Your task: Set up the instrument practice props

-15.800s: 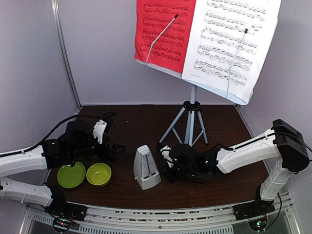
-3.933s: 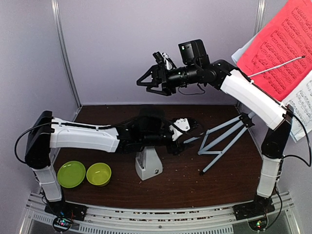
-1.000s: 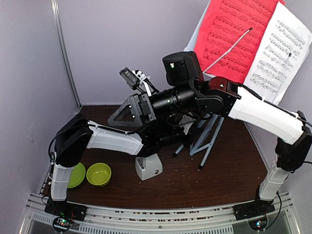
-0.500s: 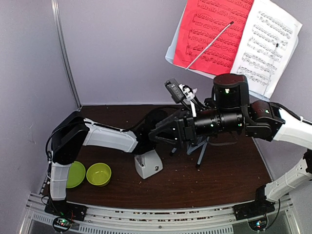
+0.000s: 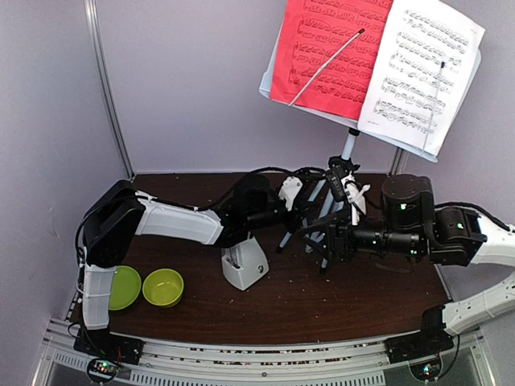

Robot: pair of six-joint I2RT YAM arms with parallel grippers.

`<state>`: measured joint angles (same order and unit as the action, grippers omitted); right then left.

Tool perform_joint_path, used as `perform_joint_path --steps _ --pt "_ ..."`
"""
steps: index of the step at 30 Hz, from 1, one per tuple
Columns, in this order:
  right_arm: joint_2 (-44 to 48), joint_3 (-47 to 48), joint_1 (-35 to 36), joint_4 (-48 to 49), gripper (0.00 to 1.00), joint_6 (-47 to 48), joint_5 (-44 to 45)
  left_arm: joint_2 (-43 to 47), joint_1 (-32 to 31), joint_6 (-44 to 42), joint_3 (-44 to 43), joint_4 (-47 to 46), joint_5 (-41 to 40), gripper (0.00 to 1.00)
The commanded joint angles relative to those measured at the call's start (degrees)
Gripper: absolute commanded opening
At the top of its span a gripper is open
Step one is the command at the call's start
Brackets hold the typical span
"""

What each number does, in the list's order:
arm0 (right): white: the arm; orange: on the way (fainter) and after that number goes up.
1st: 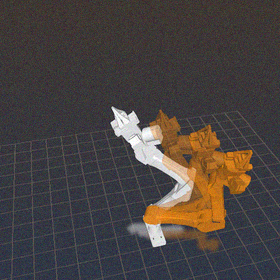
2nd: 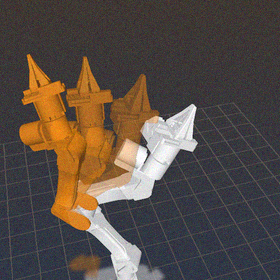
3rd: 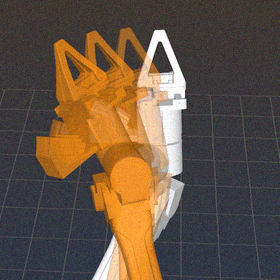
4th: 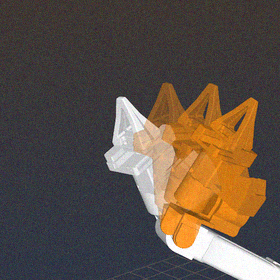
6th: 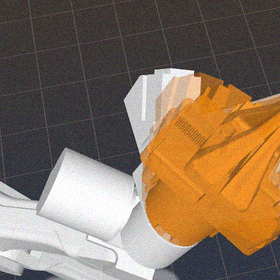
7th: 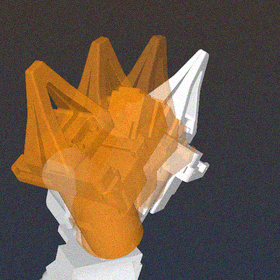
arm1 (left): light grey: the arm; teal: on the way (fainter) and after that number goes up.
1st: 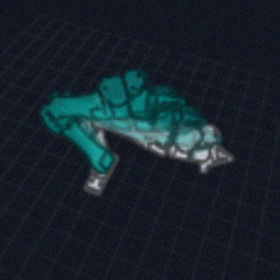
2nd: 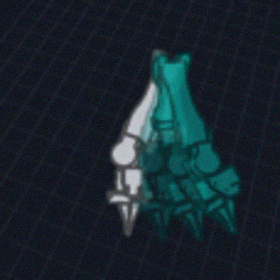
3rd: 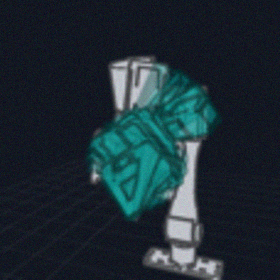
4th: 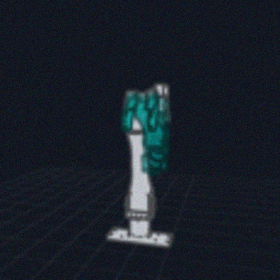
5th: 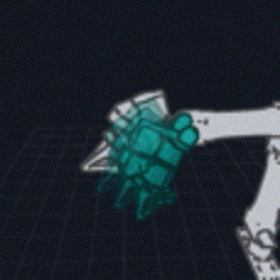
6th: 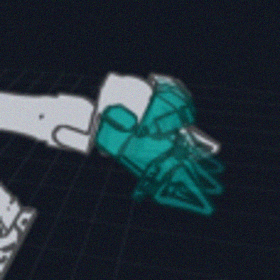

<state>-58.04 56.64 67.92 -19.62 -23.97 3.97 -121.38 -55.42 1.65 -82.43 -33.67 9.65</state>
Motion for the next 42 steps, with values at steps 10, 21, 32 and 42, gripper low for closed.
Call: perform_joint_path --steps 10,21,32,42 --pt "8.45 -19.71 0.06 3.63 0.48 -9.32 30.72 1.33 1.89 0.35 -0.99 5.8 -1.38 0.0" --pt "2.14 -23.28 -6.49 18.39 0.51 -10.55 33.33 1.46 1.72 -0.33 -1.49 7.03 -1.39 0.0" --pt "-5.85 -19.79 -14.94 26.12 0.51 -4.26 27.03 1.72 1.19 -0.13 -1.29 7.14 -1.5 0.0" --pt "-11.0 -16.06 -17.41 27.87 0.33 0.89 22.3 1.89 1.19 -0.43 -1.4 8.01 -1.43 0.0"
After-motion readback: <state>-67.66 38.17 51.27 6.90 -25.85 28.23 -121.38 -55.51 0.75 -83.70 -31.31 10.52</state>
